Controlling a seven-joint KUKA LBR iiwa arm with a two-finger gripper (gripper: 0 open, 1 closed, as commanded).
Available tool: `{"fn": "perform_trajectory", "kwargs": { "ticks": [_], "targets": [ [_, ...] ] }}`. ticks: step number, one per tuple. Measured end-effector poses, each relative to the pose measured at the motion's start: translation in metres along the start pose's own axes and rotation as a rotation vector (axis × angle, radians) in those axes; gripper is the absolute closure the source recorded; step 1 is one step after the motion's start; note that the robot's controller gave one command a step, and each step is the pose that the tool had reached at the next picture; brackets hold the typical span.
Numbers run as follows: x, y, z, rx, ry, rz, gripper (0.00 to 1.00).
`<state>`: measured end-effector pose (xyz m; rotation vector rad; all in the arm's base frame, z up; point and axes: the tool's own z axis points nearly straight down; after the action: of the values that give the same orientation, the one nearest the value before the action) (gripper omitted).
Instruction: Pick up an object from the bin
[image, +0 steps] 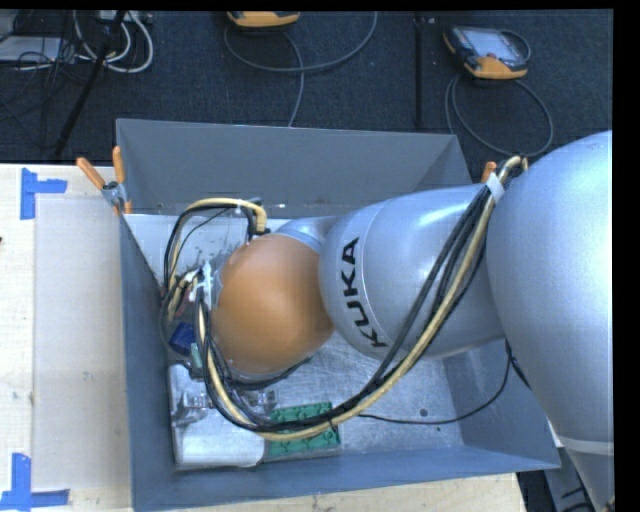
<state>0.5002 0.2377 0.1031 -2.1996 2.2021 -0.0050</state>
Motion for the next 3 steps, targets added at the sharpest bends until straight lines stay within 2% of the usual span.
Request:
{"fn": "perform_trajectory", "kwargs": {
  "ticks": [1,2,3],
  "targets": [
    [0.001,0.001,0.0,-0.006,0.005,0.002,1.0],
    [0.024,0.016,-0.011,-0.007,0.011,0.258,1.0],
    [0.025,0.019,-0.008,-0.017,0.017,0.257,0.0]
  ]
}}
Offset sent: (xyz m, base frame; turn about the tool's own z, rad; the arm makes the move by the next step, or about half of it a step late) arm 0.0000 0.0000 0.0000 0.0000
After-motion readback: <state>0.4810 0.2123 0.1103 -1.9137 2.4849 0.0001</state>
